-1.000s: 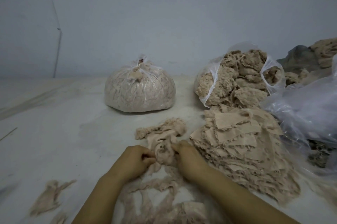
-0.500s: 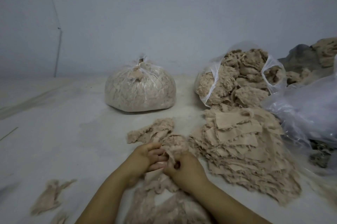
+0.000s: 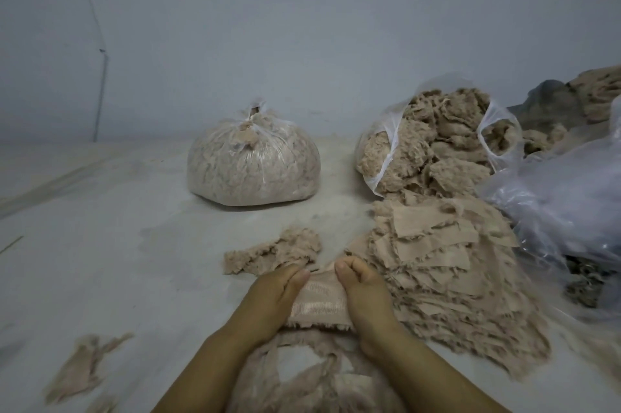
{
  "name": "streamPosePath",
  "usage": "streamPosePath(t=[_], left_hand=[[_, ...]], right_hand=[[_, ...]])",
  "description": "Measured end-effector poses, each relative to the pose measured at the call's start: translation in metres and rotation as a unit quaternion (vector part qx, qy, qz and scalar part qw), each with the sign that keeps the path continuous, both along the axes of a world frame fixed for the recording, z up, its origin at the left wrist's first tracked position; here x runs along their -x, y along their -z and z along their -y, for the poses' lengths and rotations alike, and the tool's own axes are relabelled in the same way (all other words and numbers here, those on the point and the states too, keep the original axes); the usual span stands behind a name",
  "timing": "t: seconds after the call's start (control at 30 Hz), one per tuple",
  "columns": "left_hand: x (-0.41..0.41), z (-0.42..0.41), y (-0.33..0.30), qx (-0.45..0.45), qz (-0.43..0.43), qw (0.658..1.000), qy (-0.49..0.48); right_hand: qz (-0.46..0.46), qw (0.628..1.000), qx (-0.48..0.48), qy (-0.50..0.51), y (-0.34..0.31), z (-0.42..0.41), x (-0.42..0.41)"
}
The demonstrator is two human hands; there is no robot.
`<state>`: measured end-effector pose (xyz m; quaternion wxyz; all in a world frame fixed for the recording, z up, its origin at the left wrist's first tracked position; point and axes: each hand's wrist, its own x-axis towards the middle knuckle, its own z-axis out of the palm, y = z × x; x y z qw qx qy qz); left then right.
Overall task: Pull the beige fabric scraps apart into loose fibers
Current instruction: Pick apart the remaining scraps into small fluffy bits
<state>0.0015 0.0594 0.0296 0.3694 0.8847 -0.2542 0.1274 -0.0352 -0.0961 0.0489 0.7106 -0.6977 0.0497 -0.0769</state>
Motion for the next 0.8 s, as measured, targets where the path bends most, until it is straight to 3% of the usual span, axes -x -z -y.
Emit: streamPosePath(t=[0.13,0.3,0.5,0.6,0.7,0.8], left_hand=[[-0.003,0.001,0.002,-0.055,0.010,0.998,-0.036],[-0.002,0.001,-0.002,0.002,-0.006,0.998,-0.063],[-0.006,-0.006,0.001,0.031,-0.030,0.994,-0.103],[-0.008,-0.018,0.002,0.075,-0.028,0.983,-0.163],[-0.001,-0.001,-0.005,0.084,-0.008,0.991,-0.108],[0.007,0.011,-0.023,0.183,-0.072,0.979,-0.062]], right_hand=[[-0.040,0.999,0.001,-0.011,-0.006,-0.002,0.002],[-0.119,0.984,-0.115,-0.070,-0.023,0.002,0.006],[-0.152,0.967,-0.173,-0.111,-0.032,0.015,0.007],[-0.130,0.968,-0.171,-0.129,-0.034,0.029,0.007],[-0.091,0.979,-0.125,-0.132,-0.027,0.024,0.011],[-0.020,0.986,-0.083,-0.146,-0.020,0.014,0.010]])
